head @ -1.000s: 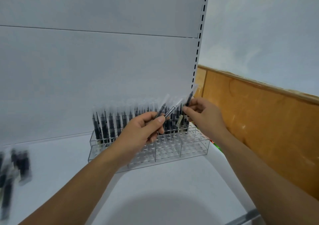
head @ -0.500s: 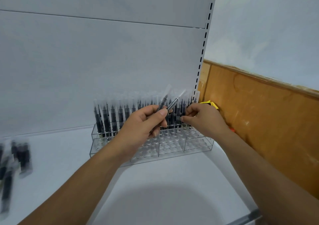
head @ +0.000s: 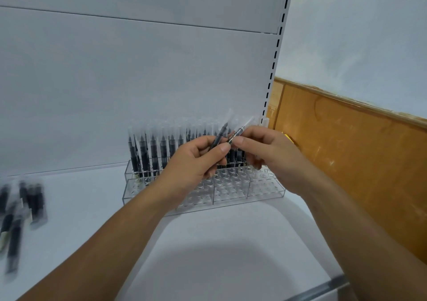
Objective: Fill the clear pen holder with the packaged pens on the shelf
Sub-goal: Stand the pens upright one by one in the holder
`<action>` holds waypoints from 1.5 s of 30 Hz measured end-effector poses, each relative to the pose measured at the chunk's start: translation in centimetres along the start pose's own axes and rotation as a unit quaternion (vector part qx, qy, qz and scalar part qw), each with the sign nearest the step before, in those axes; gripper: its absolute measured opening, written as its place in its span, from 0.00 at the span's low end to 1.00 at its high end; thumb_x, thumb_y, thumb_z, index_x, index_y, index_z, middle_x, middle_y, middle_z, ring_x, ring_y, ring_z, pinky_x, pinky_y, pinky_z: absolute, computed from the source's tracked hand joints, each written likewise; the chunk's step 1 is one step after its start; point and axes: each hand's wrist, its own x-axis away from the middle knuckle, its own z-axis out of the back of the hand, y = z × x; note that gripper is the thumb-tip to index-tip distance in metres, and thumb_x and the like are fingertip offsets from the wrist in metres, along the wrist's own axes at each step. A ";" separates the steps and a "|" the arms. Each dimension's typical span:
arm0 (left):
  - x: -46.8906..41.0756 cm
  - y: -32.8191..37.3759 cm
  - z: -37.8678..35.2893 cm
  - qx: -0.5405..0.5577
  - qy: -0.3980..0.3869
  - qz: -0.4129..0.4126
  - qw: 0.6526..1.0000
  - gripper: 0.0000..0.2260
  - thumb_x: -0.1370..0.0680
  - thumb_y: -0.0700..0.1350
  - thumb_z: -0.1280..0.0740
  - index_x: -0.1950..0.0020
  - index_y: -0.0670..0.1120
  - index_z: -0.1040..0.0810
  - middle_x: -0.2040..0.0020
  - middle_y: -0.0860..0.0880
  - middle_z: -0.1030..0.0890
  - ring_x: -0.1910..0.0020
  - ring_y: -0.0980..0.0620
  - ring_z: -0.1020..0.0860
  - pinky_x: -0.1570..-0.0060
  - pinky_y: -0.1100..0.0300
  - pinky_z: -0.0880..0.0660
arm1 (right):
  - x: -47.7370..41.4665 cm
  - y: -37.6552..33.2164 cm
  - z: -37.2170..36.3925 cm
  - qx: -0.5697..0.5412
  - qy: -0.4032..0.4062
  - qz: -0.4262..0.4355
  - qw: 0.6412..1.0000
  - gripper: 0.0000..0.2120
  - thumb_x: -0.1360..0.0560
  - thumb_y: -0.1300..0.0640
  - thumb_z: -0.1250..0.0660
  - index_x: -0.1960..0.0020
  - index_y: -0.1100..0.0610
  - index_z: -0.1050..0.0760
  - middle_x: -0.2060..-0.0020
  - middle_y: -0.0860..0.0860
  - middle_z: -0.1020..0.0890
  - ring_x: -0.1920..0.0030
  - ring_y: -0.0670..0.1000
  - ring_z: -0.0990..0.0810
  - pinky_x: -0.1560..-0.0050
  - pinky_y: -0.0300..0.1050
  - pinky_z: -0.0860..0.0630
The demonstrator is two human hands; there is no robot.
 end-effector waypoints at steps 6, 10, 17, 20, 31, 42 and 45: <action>0.0 0.1 -0.2 -0.010 0.008 0.012 1.000 0.09 0.22 0.52 0.35 0.51 0.48 0.20 0.64 0.51 0.20 0.72 0.57 0.29 0.72 0.69 0.32 | -0.6 0.2 0.1 -0.124 0.049 -0.014 0.991 0.05 0.24 0.56 0.31 0.54 0.58 0.21 0.65 0.47 0.19 0.69 0.45 0.25 0.69 0.36 0.29; -0.2 0.2 -0.2 0.011 0.026 0.023 0.999 0.13 0.19 0.53 0.40 0.48 0.48 0.19 0.62 0.51 0.20 0.70 0.57 0.28 0.72 0.69 0.32 | -1.2 -0.4 2.7 -0.172 0.187 0.007 0.967 0.04 0.22 0.56 0.33 0.52 0.57 0.22 0.60 0.49 0.15 0.71 0.43 0.25 0.71 0.34 0.28; -0.1 0.2 -0.2 -0.004 0.010 0.025 1.000 0.13 0.18 0.52 0.41 0.46 0.49 0.19 0.62 0.52 0.20 0.69 0.57 0.27 0.71 0.69 0.32 | -2.3 1.3 4.5 0.159 0.238 0.039 0.957 0.09 0.22 0.50 0.34 0.47 0.54 0.21 0.56 0.50 0.18 0.65 0.44 0.21 0.66 0.38 0.25; 0.0 0.2 -0.2 -0.009 0.006 0.024 1.000 0.13 0.18 0.51 0.41 0.46 0.49 0.19 0.62 0.52 0.20 0.70 0.57 0.28 0.70 0.68 0.32 | -2.8 2.2 4.3 0.267 0.219 0.038 0.938 0.10 0.23 0.46 0.33 0.48 0.52 0.21 0.57 0.45 0.19 0.59 0.49 0.20 0.57 0.48 0.21; -0.1 0.1 -0.1 -0.021 0.002 0.024 0.999 0.10 0.19 0.49 0.39 0.45 0.50 0.19 0.62 0.53 0.19 0.69 0.58 0.28 0.68 0.67 0.32 | -3.5 3.9 3.4 0.365 0.148 0.013 0.919 0.09 0.24 0.45 0.32 0.55 0.51 0.23 0.60 0.47 0.18 0.63 0.47 0.20 0.64 0.41 0.26; -0.1 -0.1 -0.1 -0.022 -0.002 0.021 1.000 0.08 0.20 0.49 0.37 0.47 0.52 0.19 0.63 0.54 0.19 0.69 0.58 0.28 0.68 0.68 0.32 | -2.1 3.2 3.5 0.402 0.130 -0.021 0.906 0.11 0.25 0.41 0.32 0.58 0.48 0.22 0.64 0.42 0.20 0.63 0.42 0.23 0.66 0.39 0.30; -0.2 -0.2 0.0 -0.028 -0.004 0.017 0.999 0.08 0.20 0.49 0.37 0.47 0.52 0.19 0.63 0.54 0.19 0.69 0.57 0.28 0.68 0.67 0.32 | -1.2 2.2 2.9 0.317 0.144 0.024 0.937 0.10 0.25 0.43 0.32 0.56 0.49 0.19 0.64 0.46 0.18 0.65 0.43 0.22 0.66 0.37 0.29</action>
